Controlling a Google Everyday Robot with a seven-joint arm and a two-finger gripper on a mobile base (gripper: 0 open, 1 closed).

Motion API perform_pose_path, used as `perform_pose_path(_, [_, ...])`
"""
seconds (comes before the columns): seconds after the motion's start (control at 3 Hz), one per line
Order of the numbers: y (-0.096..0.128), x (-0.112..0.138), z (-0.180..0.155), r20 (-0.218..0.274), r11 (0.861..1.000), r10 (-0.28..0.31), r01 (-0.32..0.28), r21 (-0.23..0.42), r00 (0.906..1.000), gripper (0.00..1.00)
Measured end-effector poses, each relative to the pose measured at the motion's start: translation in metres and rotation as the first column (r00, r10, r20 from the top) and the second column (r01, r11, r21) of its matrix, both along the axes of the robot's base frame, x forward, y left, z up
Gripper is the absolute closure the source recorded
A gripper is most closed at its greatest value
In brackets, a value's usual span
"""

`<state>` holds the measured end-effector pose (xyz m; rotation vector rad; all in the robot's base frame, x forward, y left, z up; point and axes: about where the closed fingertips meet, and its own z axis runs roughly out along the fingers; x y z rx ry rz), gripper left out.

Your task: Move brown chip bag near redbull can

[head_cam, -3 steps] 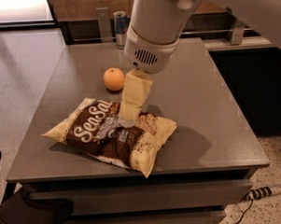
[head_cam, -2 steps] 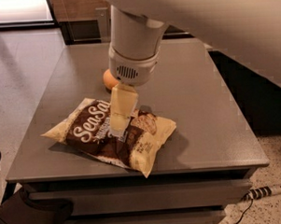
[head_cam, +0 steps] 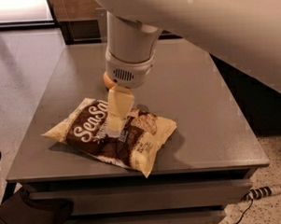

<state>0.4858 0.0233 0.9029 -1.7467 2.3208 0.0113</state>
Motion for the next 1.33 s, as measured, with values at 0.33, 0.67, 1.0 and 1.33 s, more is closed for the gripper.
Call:
perform_pose_path(0.33, [0.013, -0.002, -0.027, -0.056, 0.998, 0.011, -0.008, 0.056, 0.9983, 0.00])
perform_pose_path(0.67, [0.026, -0.008, -0.051, -0.098, 0.991, 0.018, -0.005, 0.131, 0.9950, 0.00])
perform_pose_path(1.0, [0.035, -0.017, -0.069, -0.117, 0.981, 0.030, -0.006, 0.196, 0.9927, 0.18])
perform_pose_path(1.33, [0.036, -0.017, -0.068, -0.112, 0.980, 0.029, -0.007, 0.198, 0.9932, 0.48])
